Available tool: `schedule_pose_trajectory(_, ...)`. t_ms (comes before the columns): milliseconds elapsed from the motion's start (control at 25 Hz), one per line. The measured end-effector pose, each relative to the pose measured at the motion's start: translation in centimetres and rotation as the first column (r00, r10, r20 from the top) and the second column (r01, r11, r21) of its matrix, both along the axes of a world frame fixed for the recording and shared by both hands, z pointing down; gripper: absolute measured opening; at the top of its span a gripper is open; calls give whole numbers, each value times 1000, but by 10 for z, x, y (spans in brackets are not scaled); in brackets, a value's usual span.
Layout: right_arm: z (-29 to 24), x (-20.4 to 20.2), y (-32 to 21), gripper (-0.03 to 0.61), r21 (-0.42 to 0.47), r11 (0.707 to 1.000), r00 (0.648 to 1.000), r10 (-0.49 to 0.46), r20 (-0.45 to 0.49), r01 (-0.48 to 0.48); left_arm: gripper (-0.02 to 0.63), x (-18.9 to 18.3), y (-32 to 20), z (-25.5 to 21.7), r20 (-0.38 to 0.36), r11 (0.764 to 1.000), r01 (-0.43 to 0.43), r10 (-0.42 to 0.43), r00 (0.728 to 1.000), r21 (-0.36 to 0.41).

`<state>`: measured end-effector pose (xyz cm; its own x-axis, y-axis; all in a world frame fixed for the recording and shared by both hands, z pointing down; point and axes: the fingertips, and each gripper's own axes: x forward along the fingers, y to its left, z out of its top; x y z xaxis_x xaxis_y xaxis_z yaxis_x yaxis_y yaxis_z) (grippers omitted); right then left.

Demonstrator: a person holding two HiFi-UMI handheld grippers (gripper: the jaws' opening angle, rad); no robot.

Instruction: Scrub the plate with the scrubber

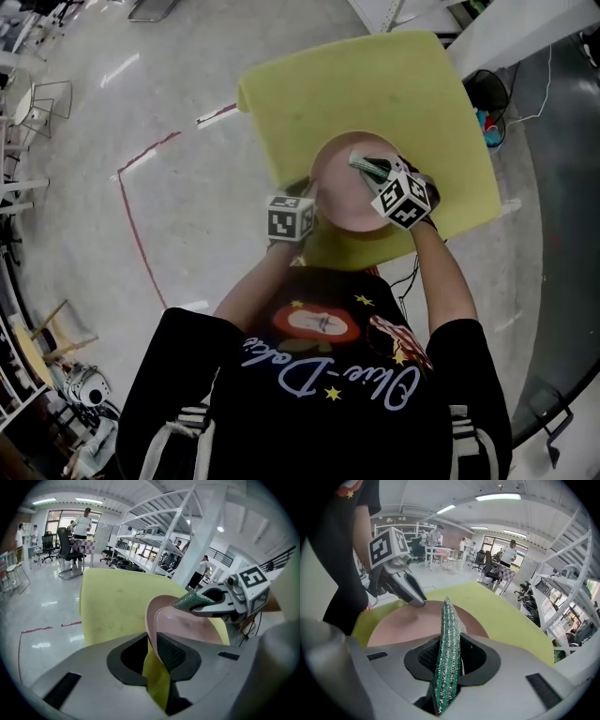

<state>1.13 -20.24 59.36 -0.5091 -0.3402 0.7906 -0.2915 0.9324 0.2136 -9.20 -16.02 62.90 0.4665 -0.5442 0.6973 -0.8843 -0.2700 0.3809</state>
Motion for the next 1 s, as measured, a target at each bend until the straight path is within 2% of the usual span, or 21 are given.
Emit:
schedule_pose_trajectory(160, 10, -1, -16, 62, 23, 999, 998, -31, -60, 32, 48, -4, 1, 1, 36, 1000, -6, 6, 999, 4)
schedule_pose_trajectory(320, 27, 1, -15, 63, -8, 997, 990, -81, -113, 80, 46, -8, -1, 1, 48, 1000, 2, -2, 999, 4)
schedule_pose_trajectory(520, 36, -8, 0, 63, -122, 989, 992, -89, -92, 78, 46, -15, 1, -1, 52, 1000, 5, -6, 999, 16)
schedule_pose_trajectory(680, 39, -9, 19, 63, -157, 981, 986, -130, -107, 113, 46, -18, 3, 0, 62, 1000, 3, -4, 998, 15)
schedule_pose_trajectory(1000, 39, -12, 62, 63, -206, 972, 989, -126, -77, 108, 46, -21, 2, -4, 69, 1000, -1, -1, 998, 26)
